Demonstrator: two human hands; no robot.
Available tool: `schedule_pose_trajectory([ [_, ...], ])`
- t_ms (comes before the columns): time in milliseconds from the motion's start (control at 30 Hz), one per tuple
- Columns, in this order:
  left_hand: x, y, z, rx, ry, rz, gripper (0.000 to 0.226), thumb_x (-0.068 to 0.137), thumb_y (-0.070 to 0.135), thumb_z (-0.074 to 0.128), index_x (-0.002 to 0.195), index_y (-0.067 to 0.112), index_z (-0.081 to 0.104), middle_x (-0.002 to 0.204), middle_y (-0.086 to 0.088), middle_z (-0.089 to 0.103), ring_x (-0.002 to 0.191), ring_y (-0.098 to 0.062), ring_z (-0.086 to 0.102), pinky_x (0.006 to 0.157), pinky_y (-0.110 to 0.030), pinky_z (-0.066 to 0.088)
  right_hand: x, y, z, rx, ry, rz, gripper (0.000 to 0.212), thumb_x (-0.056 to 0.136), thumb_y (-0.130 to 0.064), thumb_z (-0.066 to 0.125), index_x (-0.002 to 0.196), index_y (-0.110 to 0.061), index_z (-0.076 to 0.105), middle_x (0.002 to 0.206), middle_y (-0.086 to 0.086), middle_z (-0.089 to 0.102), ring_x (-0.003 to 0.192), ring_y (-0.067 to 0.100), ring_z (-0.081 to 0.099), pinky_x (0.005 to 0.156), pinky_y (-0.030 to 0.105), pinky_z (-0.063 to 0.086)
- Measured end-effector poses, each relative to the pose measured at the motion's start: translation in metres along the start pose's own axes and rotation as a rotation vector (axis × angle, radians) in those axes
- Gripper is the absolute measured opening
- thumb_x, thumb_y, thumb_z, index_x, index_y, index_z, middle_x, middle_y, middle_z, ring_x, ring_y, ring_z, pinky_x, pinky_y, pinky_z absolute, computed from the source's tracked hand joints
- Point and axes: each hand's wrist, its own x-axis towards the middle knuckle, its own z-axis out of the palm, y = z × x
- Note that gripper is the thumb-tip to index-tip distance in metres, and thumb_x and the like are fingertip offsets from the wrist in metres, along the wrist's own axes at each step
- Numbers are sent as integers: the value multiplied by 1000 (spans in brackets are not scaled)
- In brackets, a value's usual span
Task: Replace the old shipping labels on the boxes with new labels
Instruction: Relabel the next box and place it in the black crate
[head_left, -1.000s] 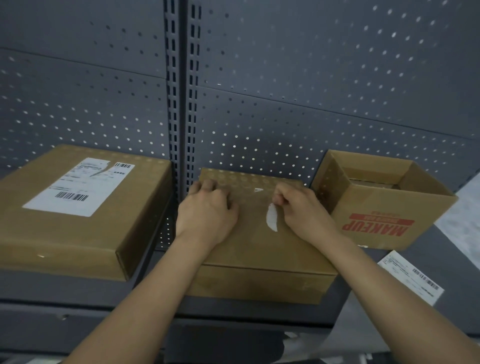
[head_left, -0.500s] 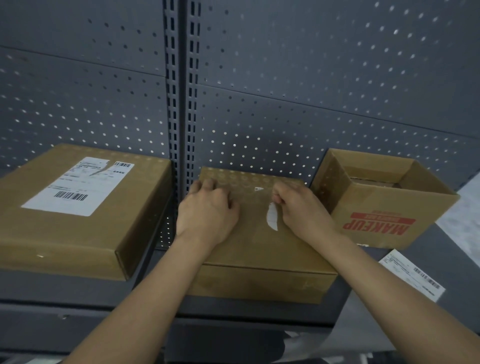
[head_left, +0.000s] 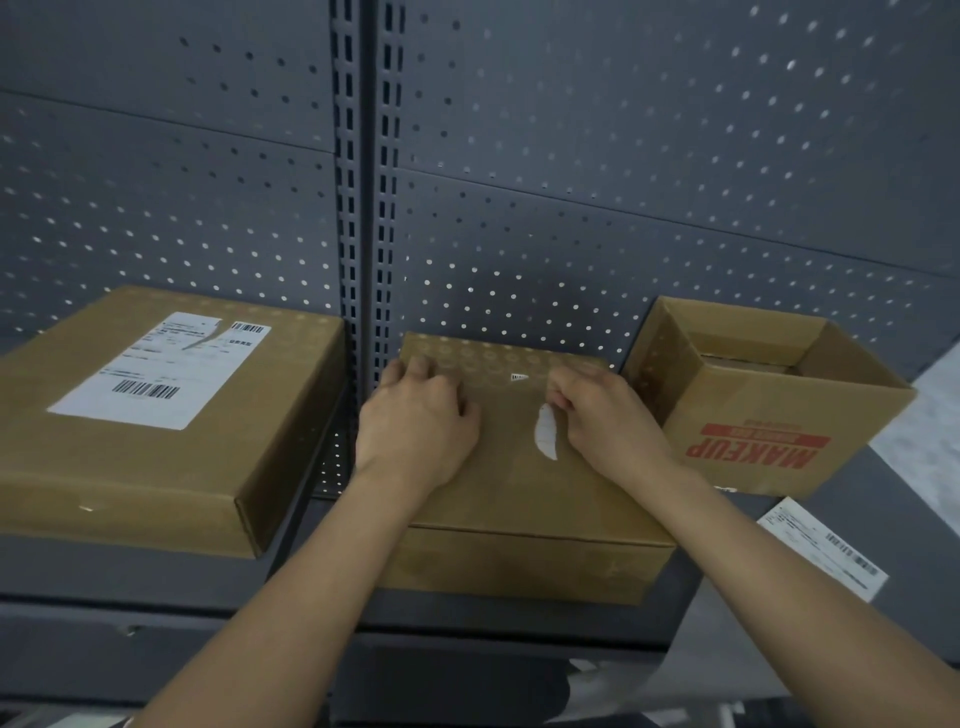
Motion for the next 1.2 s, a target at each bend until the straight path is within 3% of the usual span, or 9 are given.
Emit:
schedule_pose_trajectory([
  [167,0,1,0,3,5,2,42,95,43,42,126,22,63,134,-4,53,131,-31,39,96,-43,45,-3,2,0,74,90,79,34,79,12,45,73,-21,37,75,0,52,74,20,48,62,38,42],
  [333,0,1,0,8,4,4,42,95,43,41,124,23,64,132,-3,54,131,-31,40,95,-43,46,-1,2,2,-7,45,14,40,76,13,46,70,-24,32,75,-3,50,73,18,45,59,33,38],
  [533,0,0,0,8,3,3,43,95,43,42,125,22,64,133,-3,53,131,-31,40,95,-43,46,1,0,-1,-48,-15,-40,39,73,14,48,70,-22,33,77,2,51,77,21,45,62,43,45],
  [633,0,1,0,1,0,3,43,96,43,42,127,22,63,135,-3,53,133,-31,39,96,-43,45,-1,1,-2,15,17,5,45,76,13,47,69,-28,28,76,-1,49,75,20,45,64,43,45],
  [733,0,1,0,0,-1,2,42,96,42,41,125,22,64,135,-4,53,135,-32,37,98,-43,46,-3,1,-3,32,53,52,36,79,10,45,73,-24,34,77,-1,52,73,20,48,64,42,46],
  [1033,1,1,1,-6,-4,-7,42,96,42,41,126,22,63,137,-4,52,139,-32,34,98,-44,46,0,2,1,-97,-7,-58,36,71,13,48,72,-20,34,74,0,49,73,22,44,57,41,43],
  [1200,0,1,-1,-2,-12,-9,43,96,43,42,129,23,62,140,-4,50,140,-32,33,99,-43,44,2,2,-1,-53,-30,-60,42,72,13,47,69,-25,31,74,-4,47,75,18,44,63,44,46],
])
